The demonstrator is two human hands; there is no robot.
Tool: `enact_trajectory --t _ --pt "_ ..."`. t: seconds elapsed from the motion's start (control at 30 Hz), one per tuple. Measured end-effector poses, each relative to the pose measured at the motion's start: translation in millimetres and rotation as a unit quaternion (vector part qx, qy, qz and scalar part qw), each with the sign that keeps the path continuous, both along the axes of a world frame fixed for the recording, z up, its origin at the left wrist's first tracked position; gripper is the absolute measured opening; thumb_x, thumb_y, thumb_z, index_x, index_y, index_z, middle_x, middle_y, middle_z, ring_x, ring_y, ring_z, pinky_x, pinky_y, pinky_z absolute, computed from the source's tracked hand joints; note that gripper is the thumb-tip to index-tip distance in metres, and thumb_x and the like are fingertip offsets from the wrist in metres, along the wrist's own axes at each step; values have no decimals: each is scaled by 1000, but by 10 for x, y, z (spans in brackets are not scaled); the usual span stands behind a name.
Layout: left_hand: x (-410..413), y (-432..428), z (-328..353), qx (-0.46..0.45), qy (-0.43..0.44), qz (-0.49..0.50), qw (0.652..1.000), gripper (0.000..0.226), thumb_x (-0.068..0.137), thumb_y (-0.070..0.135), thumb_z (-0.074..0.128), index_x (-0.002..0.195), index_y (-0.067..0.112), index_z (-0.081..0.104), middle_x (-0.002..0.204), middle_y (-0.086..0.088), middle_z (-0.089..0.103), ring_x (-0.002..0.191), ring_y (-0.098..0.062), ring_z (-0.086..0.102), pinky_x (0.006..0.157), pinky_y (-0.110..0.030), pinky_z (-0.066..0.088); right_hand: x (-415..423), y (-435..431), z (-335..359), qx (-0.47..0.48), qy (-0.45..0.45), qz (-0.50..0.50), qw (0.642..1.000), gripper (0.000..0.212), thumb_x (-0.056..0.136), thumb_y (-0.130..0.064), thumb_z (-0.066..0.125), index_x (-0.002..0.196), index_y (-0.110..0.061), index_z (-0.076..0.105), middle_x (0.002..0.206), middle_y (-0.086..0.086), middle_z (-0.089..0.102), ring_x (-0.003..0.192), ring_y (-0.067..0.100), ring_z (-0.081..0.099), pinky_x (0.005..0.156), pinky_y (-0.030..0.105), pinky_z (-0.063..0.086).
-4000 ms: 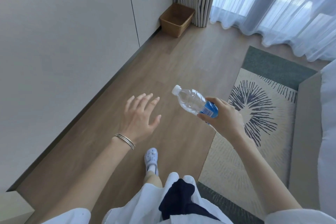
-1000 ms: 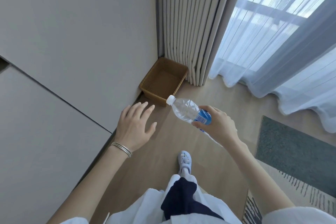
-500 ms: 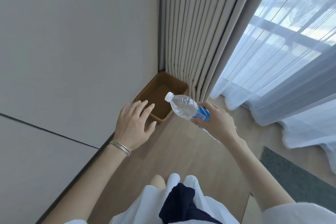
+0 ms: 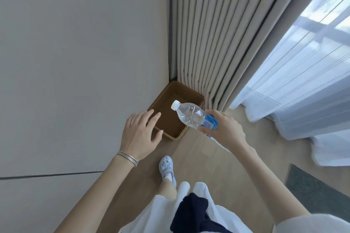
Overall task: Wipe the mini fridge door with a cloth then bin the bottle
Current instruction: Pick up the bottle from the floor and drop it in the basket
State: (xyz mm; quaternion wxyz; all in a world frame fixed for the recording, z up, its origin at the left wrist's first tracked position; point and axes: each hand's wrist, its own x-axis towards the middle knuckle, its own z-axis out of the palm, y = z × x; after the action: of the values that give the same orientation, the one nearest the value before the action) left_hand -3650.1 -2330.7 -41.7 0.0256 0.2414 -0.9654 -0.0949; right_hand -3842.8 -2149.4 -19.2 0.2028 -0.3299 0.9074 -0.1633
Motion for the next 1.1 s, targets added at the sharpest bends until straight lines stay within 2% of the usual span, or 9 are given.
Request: enact_trajectory --t 0.3,0.53,0.8,0.97,1.1 --pt "-753 -943 -186 -6 -7 -16 1000 54 87 45 40 127 14 61 126 -8 62 118 -28 56 100 -51 43 -760 -1048 -207 9 5 10 1000 58 76 -60 61 127 -37 45 117 -13 60 100 13 57 78 36 52" --pt "-1137 -1316 -837 9 -35 7 999 55 88 47 39 127 16 61 129 -7 62 119 -28 57 100 -51 44 -1373 -1593 -847 29 0 25 999 60 78 -61 59 130 -36 43 118 -13 59 100 12 55 76 34 53" --pt "-1459 -1494 -2466 30 -56 29 998 56 87 48 38 126 15 62 127 -9 64 117 -29 59 99 -52 45 -1803 -2105 -2464 35 -30 71 996 58 79 -57 61 129 -33 45 115 -11 59 99 12 56 77 29 48" --pt "-1502 -1579 -3727 41 -68 22 997 56 88 49 38 125 16 63 127 -9 64 116 -29 60 99 -51 46 -1897 -2353 -3769 20 -55 102 993 59 77 -57 62 127 -29 47 114 -8 61 97 13 60 80 35 53" --pt "-1491 -1681 -4731 41 -79 23 996 55 88 49 40 126 16 64 127 -8 64 117 -29 59 99 -53 46 -1900 -2529 -4819 24 -69 120 990 58 77 -57 64 126 -30 48 114 -8 60 97 13 59 79 34 52"
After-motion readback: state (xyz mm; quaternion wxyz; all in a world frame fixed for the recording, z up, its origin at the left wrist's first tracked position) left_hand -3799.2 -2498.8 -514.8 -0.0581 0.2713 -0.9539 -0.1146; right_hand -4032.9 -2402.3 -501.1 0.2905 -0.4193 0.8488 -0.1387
